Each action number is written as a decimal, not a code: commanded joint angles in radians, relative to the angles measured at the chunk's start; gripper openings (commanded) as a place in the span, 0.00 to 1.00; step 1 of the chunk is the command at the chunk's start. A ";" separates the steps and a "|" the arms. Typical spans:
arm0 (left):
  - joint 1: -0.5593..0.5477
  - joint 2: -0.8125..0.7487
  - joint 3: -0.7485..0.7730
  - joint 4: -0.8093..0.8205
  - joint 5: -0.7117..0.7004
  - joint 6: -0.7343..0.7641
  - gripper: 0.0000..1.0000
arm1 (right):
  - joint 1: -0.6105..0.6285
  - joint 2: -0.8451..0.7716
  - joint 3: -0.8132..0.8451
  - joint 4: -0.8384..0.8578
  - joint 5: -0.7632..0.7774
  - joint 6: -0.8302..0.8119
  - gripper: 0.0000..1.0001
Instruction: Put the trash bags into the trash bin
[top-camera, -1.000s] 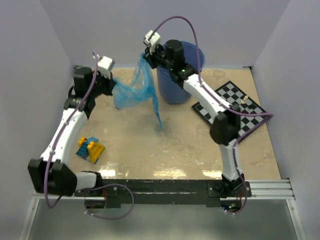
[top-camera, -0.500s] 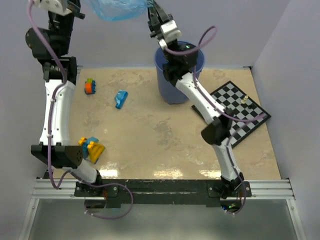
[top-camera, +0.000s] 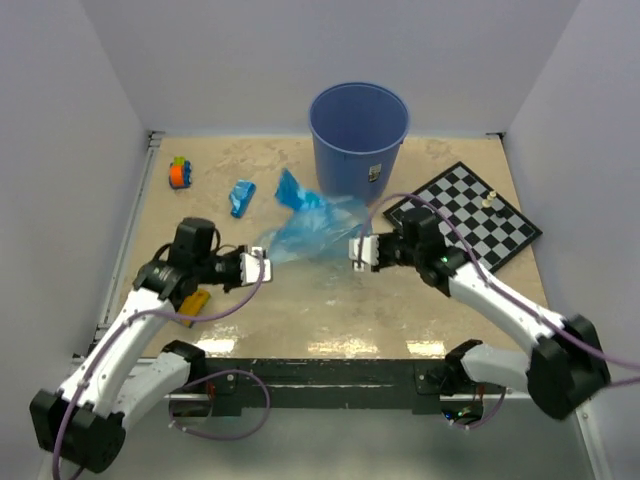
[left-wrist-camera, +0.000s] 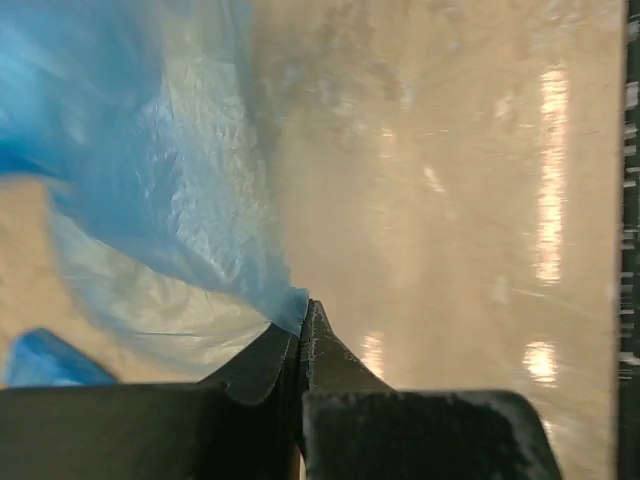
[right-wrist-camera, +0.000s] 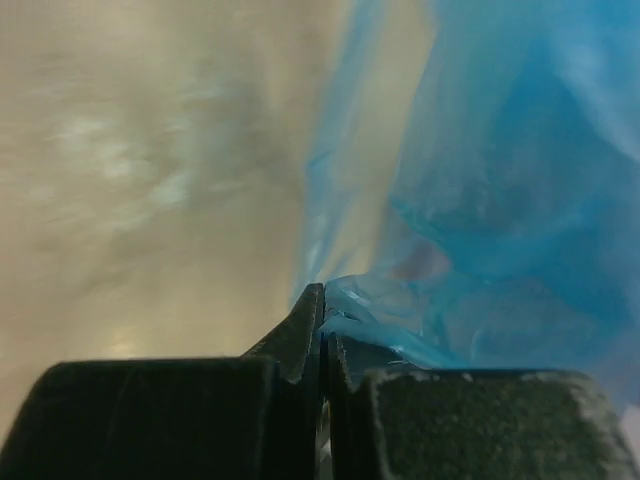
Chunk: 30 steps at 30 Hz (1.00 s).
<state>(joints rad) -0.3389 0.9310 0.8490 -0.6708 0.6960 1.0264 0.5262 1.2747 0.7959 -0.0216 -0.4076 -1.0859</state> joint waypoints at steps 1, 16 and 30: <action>-0.003 -0.274 -0.079 0.231 0.041 -0.454 0.00 | 0.031 -0.354 -0.039 -0.029 -0.126 0.158 0.00; 0.202 0.156 0.186 0.527 -0.733 -0.991 0.00 | 0.018 0.617 1.000 0.085 0.303 0.964 0.00; 0.334 0.548 1.101 1.133 -0.569 -0.971 0.00 | 0.150 1.071 2.017 1.113 0.293 0.514 0.00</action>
<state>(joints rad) -0.0010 1.5692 1.8053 0.0109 -0.0120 0.0620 0.5800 2.4504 2.5629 0.5144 -0.0208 -0.3965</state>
